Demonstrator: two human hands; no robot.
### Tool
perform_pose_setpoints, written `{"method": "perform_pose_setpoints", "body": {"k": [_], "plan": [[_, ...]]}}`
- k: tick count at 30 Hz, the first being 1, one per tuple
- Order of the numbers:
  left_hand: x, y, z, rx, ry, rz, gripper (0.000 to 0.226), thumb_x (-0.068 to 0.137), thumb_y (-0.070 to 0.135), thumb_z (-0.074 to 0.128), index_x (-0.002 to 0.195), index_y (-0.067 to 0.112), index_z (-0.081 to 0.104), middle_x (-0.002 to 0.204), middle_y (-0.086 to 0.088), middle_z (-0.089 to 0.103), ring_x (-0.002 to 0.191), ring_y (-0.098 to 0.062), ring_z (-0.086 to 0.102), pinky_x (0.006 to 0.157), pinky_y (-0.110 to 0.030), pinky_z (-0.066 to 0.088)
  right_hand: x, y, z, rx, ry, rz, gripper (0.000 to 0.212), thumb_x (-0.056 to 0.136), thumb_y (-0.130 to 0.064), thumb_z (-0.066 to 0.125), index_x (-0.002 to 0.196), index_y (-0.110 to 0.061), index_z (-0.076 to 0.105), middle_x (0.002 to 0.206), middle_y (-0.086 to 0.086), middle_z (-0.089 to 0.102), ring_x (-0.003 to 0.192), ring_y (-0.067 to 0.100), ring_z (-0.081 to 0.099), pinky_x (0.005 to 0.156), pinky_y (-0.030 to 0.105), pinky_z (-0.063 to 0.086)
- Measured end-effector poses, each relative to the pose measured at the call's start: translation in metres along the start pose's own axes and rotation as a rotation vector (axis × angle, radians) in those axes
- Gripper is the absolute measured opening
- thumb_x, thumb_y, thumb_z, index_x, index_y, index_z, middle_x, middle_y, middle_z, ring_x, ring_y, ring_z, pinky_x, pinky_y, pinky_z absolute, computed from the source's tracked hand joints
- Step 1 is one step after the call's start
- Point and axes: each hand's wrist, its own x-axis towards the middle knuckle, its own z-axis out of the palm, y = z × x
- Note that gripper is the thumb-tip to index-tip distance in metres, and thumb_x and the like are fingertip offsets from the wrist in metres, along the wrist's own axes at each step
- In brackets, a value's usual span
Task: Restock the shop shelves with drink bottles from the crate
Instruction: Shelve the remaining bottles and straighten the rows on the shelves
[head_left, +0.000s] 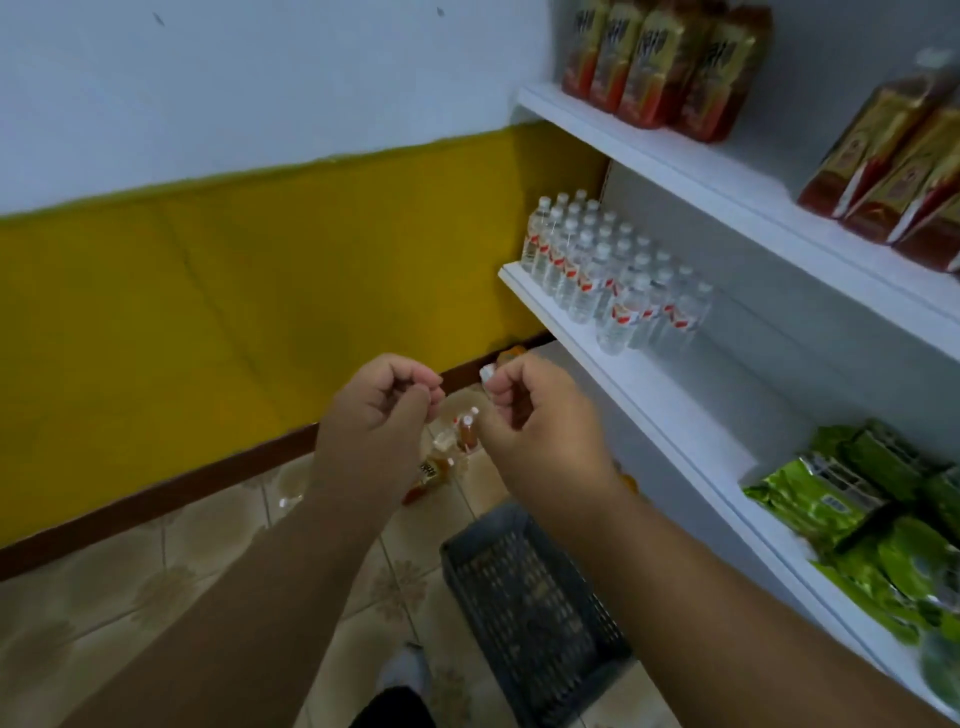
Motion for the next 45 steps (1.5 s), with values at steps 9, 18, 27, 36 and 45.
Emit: {"method": "perform_pose_setpoints", "body": {"k": [9, 18, 27, 36, 45], "plan": [[0.123, -0.102, -0.078, 0.050, -0.111, -0.110, 0.013, 0.079, 0.043, 0.054, 0.082, 0.043, 0.066, 0.083, 0.011, 0.069, 0.077, -0.012, 0.067, 0.068, -0.037, 0.057, 0.111, -0.003, 0.126, -0.149, 0.030, 0.080, 0.013, 0.086, -0.016, 0.064, 0.084, -0.025, 0.055, 0.078, -0.007, 0.054, 0.065, 0.007, 0.048, 0.055, 0.025, 0.037], [0.289, -0.180, -0.126, 0.232, -0.417, -0.032, 0.010, 0.089, 0.035, 0.056, 0.082, 0.041, 0.060, 0.076, 0.020, 0.062, 0.063, 0.003, 0.055, 0.053, -0.009, 0.041, 0.234, 0.010, 0.226, -0.218, 0.061, 0.231, 0.013, 0.089, -0.016, 0.066, 0.084, -0.023, 0.057, 0.080, 0.002, 0.062, 0.069, 0.017, 0.060, 0.062, 0.042, 0.052], [0.365, -0.290, -0.054, 0.336, -0.621, -0.143, 0.024, 0.097, 0.025, 0.061, 0.081, 0.042, 0.056, 0.074, 0.021, 0.061, 0.069, 0.000, 0.057, 0.056, -0.018, 0.039, 0.310, 0.125, 0.253, -0.275, 0.140, 0.327, 0.018, 0.084, -0.015, 0.071, 0.083, -0.023, 0.056, 0.076, -0.009, 0.054, 0.067, 0.010, 0.054, 0.057, 0.030, 0.049], [0.437, -0.456, 0.032, 0.331, -0.730, -0.235, 0.028, 0.094, 0.022, 0.059, 0.091, 0.050, 0.057, 0.105, 0.017, 0.065, 0.096, 0.000, 0.063, 0.081, -0.029, 0.055, 0.362, 0.307, 0.327, -0.246, 0.174, 0.565, 0.022, 0.083, -0.023, 0.073, 0.095, -0.031, 0.055, 0.089, -0.004, 0.057, 0.071, 0.015, 0.057, 0.060, 0.034, 0.050], [0.419, -0.680, 0.129, 0.385, -0.790, -0.437, 0.029, 0.093, 0.019, 0.061, 0.087, 0.047, 0.056, 0.088, 0.040, 0.061, 0.085, 0.028, 0.051, 0.063, -0.012, 0.037, 0.357, 0.547, 0.429, -0.266, 0.204, 0.855, 0.051, 0.082, -0.038, 0.076, 0.127, -0.026, 0.055, 0.124, -0.004, 0.052, 0.090, 0.018, 0.065, 0.077, 0.042, 0.060]]}}
